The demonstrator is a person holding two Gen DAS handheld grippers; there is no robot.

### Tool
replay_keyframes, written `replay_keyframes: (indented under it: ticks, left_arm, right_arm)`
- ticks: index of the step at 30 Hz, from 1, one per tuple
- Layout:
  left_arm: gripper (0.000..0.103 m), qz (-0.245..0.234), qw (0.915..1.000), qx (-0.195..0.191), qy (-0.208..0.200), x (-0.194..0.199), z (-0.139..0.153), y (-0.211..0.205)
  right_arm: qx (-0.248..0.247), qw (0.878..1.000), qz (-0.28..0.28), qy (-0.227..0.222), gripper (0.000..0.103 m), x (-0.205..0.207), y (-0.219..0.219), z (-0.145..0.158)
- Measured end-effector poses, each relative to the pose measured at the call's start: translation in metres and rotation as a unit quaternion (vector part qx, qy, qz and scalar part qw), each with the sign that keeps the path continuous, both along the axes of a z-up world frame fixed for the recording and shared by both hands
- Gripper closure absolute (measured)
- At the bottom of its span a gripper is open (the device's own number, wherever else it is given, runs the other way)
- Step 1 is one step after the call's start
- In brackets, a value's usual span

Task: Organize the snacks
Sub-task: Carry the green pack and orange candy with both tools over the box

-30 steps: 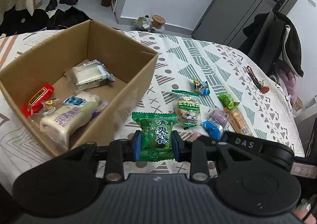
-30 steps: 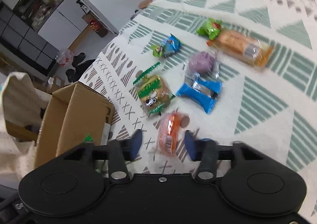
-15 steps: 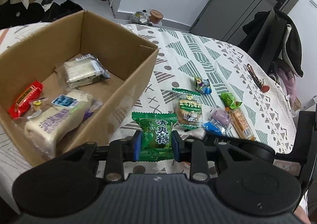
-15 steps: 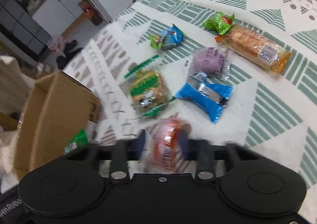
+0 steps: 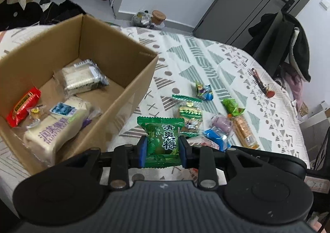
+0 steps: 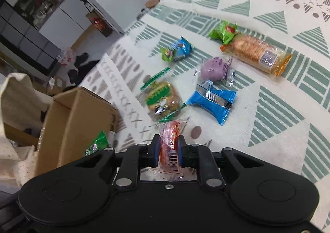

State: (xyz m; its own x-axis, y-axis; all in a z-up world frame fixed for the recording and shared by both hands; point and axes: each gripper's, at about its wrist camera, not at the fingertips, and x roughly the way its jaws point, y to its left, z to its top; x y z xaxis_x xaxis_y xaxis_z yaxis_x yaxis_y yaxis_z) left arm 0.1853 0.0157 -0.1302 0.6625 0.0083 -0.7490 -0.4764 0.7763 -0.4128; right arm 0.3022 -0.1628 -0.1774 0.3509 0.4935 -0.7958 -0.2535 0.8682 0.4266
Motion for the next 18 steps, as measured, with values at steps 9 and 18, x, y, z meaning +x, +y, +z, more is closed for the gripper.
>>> replay_keyframes:
  ticks: [9,18]
  left_arm:
    - [0.072,0.0,0.999,0.011,-0.043,-0.026,0.041,0.003]
    - [0.072,0.011,0.9972,0.029,-0.068,-0.053,0.074,0.016]
  right_arm:
    - [0.048,0.998,-0.004,-0.038,0.087,-0.026,-0.007,0.038]
    - [0.094,0.993,-0.004,-0.064,0.087,-0.053,0.002,0.06]
